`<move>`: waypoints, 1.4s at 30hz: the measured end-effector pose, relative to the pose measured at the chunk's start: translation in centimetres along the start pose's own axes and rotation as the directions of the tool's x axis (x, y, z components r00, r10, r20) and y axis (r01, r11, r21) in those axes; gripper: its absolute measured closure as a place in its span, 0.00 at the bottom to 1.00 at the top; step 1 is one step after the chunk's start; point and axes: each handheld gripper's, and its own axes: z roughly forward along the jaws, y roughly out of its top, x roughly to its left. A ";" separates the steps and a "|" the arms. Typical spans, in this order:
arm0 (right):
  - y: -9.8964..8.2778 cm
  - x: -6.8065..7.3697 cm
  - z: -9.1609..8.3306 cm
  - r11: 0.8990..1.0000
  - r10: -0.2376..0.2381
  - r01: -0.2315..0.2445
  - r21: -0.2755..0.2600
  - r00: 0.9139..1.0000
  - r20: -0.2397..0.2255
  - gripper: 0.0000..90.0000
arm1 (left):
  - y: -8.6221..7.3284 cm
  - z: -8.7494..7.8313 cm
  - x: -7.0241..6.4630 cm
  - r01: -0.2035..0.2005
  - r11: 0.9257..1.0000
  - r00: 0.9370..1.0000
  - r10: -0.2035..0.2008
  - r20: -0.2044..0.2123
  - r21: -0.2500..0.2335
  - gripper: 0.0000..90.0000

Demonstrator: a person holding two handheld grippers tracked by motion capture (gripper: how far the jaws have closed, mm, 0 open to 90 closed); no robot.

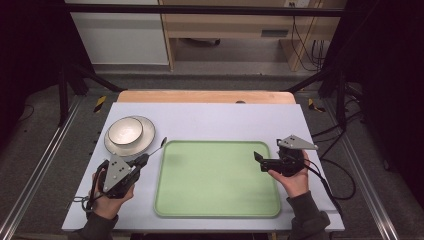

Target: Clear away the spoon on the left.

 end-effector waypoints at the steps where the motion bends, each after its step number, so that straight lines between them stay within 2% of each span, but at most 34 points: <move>1: 0.0 0.0 0.0 1.000 -0.004 0.004 0.001 1.000 0.001 0.07 | -0.1 0.2 -0.2 -0.002 1.000 1.000 0.002 0.008 0.005 0.99; 16: -0.1 0.1 0.1 1.000 -0.007 0.007 0.008 1.000 -0.004 0.07 | -0.5 1.7 -1.9 -0.054 0.997 0.998 0.052 0.048 0.050 0.99; 27: -0.2 0.1 0.3 1.000 -0.011 0.011 0.018 1.000 -0.009 0.07 | -1.3 3.2 -3.0 -0.086 0.990 0.994 0.079 0.069 0.109 0.99; 42: -0.2 0.2 0.4 1.000 -0.016 0.016 0.024 1.000 -0.010 0.07 | -1.6 3.8 -3.5 -0.113 0.985 0.992 0.105 0.068 0.131 0.98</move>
